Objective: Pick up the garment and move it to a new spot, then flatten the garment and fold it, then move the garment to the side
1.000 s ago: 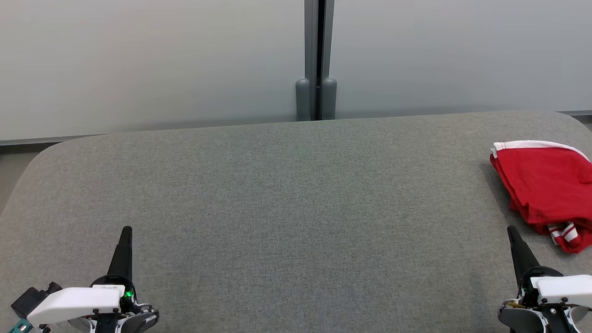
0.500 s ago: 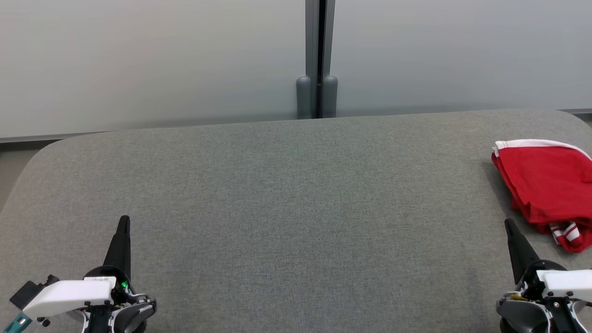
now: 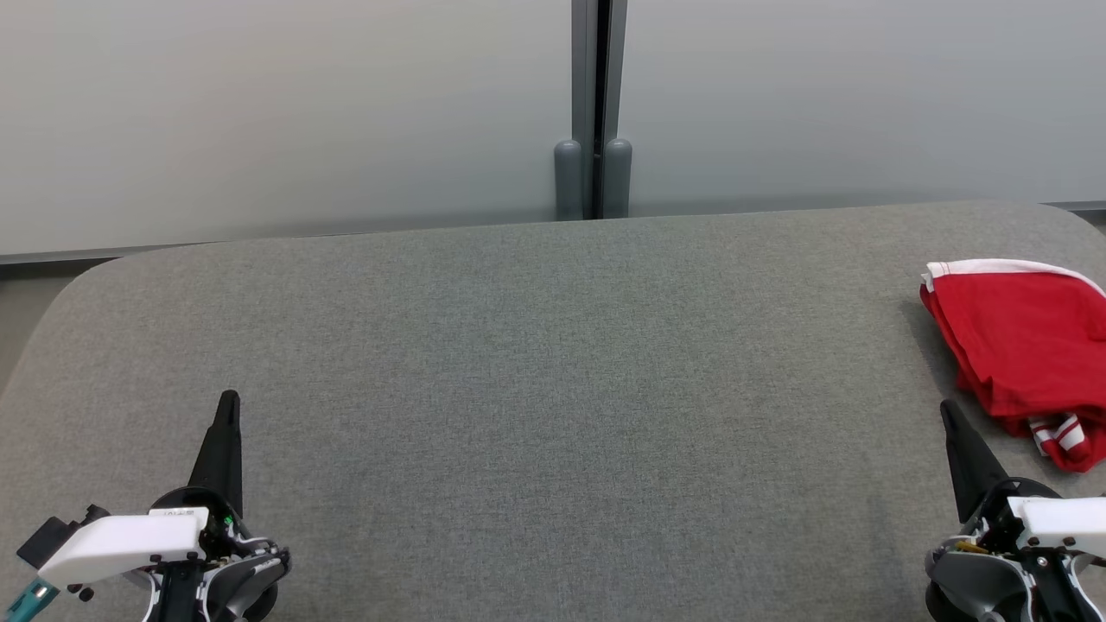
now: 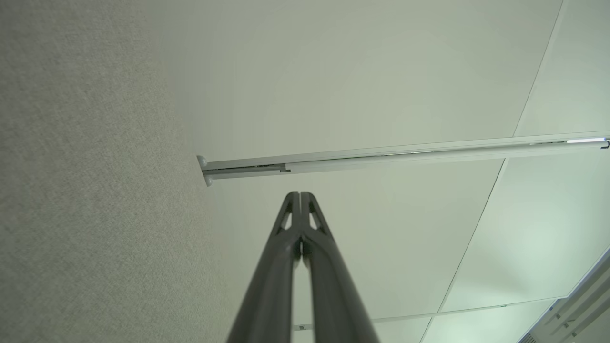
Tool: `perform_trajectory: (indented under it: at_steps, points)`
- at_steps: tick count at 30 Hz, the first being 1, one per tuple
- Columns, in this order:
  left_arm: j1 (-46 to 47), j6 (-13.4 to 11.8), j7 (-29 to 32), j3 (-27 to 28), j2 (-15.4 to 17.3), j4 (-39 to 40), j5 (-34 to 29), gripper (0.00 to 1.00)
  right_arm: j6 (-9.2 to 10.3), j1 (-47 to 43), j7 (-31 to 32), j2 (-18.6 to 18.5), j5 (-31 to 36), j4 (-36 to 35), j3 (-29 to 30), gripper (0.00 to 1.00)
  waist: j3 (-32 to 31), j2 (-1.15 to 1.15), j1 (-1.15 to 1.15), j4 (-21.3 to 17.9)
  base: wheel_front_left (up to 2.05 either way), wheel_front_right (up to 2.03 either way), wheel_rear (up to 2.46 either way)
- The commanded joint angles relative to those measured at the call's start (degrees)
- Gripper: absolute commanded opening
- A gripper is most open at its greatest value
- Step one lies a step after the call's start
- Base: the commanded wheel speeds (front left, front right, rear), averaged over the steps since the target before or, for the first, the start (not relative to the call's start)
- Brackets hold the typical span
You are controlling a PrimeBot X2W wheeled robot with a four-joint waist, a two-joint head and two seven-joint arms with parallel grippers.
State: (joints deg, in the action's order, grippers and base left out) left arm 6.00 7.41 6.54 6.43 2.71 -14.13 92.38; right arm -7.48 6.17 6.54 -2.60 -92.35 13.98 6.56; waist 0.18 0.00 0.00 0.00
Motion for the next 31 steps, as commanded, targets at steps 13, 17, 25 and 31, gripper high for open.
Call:
perform_trajectory:
  at_steps: [13, 17, 25, 31]
  points:
    - [0.6, 0.2, 0.2, 0.2, 0.3, 0.2, 0.1, 0.0, -0.02, 0.3, 0.2, -0.5, -0.1, 0.1, 0.0, 0.0, 0.0, 0.0, 0.0, 0.0, 0.0, 0.0, 0.0]
    - [0.6, 0.2, 0.2, 0.2, 0.3, 0.2, 0.1, 0.0, -0.02, 0.3, 0.2, -0.5, -0.1, 0.1, 0.0, 0.0, 0.0, 0.0, 0.0, 0.0, 0.0, 0.0, 0.0]
    - [0.6, 0.2, 0.2, 0.2, 0.3, 0.2, 0.1, 0.0, -0.02, 0.3, 0.2, -0.5, -0.1, 0.1, 0.0, 0.0, 0.0, 0.0, 0.0, 0.0, 0.0, 0.0, 0.0]
    - [0.6, 0.2, 0.2, 0.2, 0.3, 0.2, 0.1, 0.0, -0.02, 0.3, 0.2, -0.5, -0.1, 0.1, 0.0, 0.0, 0.0, 0.0, 0.0, 0.0, 0.0, 0.0, 0.0]
